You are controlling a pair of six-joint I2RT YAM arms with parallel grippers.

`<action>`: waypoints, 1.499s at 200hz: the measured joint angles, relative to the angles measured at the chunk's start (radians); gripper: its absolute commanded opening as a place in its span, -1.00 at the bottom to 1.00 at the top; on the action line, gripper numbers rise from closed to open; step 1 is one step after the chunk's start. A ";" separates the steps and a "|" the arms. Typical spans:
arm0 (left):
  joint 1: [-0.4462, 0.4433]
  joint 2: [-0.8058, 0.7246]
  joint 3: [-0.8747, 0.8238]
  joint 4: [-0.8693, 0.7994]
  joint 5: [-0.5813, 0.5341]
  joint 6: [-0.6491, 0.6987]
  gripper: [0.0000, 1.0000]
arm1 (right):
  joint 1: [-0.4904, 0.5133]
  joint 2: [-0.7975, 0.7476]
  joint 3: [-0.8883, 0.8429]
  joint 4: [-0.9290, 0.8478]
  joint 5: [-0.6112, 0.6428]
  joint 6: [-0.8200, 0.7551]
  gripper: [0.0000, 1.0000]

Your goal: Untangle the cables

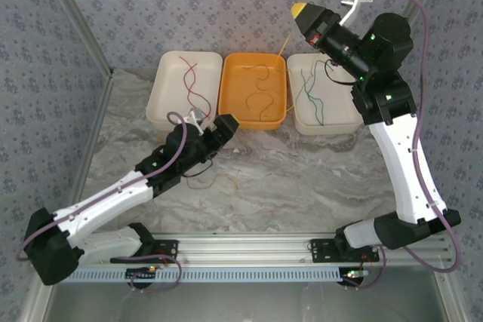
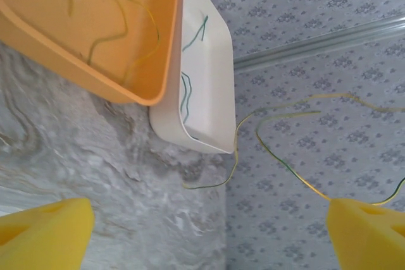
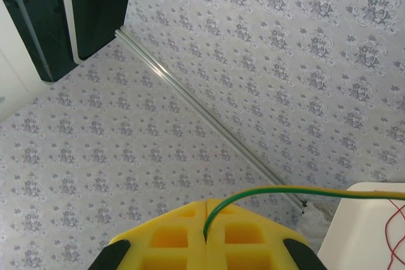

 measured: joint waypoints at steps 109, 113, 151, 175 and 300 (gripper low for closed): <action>-0.008 0.236 0.052 0.250 0.034 -0.415 -0.29 | 0.121 -0.036 -0.168 0.066 0.051 -0.010 -1.00; -0.007 0.239 0.052 0.251 0.032 -0.421 -0.37 | 0.122 -0.041 -0.176 0.069 0.053 -0.010 -1.00; 0.025 0.270 0.052 0.262 0.036 -0.418 -1.00 | 0.128 -0.082 -0.216 0.085 0.072 -0.011 -1.00; 0.064 0.266 0.059 0.250 0.036 -0.406 -1.00 | 0.127 -0.101 -0.227 0.086 0.079 -0.014 -1.00; 0.430 0.040 0.595 0.105 0.041 0.025 -1.00 | 0.111 -0.118 -0.253 -0.002 0.150 -0.067 -1.00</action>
